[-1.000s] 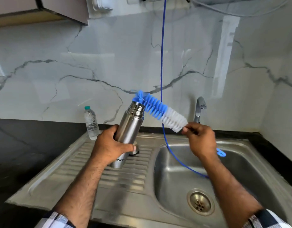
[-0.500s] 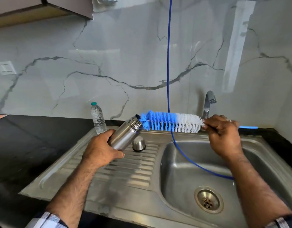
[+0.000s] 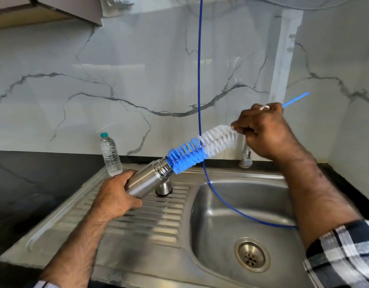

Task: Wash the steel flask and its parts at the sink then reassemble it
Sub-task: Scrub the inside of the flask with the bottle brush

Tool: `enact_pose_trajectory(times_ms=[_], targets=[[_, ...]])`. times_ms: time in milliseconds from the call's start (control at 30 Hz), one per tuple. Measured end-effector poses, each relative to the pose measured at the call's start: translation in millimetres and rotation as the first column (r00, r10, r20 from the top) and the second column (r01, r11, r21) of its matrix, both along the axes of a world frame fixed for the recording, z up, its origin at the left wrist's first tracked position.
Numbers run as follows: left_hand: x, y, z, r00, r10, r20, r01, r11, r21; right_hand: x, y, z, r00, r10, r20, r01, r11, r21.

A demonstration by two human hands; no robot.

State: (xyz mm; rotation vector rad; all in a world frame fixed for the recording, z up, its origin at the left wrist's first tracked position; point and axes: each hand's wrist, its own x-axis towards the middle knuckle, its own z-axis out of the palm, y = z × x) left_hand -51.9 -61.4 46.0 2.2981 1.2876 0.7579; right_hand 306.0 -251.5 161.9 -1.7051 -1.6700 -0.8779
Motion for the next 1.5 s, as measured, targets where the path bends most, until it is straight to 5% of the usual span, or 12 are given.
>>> enact_pose_trajectory(times_ms=[533, 967, 1400, 1500], targets=[[27.2, -17.9, -0.8, 0.975, -0.067, 0.212, 0.090, 0.991, -0.102, -21.0, -8.9, 120.8, 0.965, 0.017, 0.262, 0.017, 0.992, -0.125], [31.4, -28.5, -14.3, 0.968, -0.029, 0.248, 0.068, 0.987, -0.148, -35.8, 1.1, 99.7, 0.985, -0.064, 0.159, 0.093, 0.979, -0.180], [47.6, -40.5, -6.5, 0.986, -0.071, 0.151, 0.084, 0.993, -0.085, -59.6, 18.2, 55.3, 0.951, 0.007, 0.310, 0.125, 0.906, -0.404], [42.3, -35.9, -6.1, 0.991, -0.061, 0.122, 0.070, 0.996, -0.064, -38.0, -3.3, 62.7, 0.929, -0.107, 0.353, 0.236, 0.909, -0.345]])
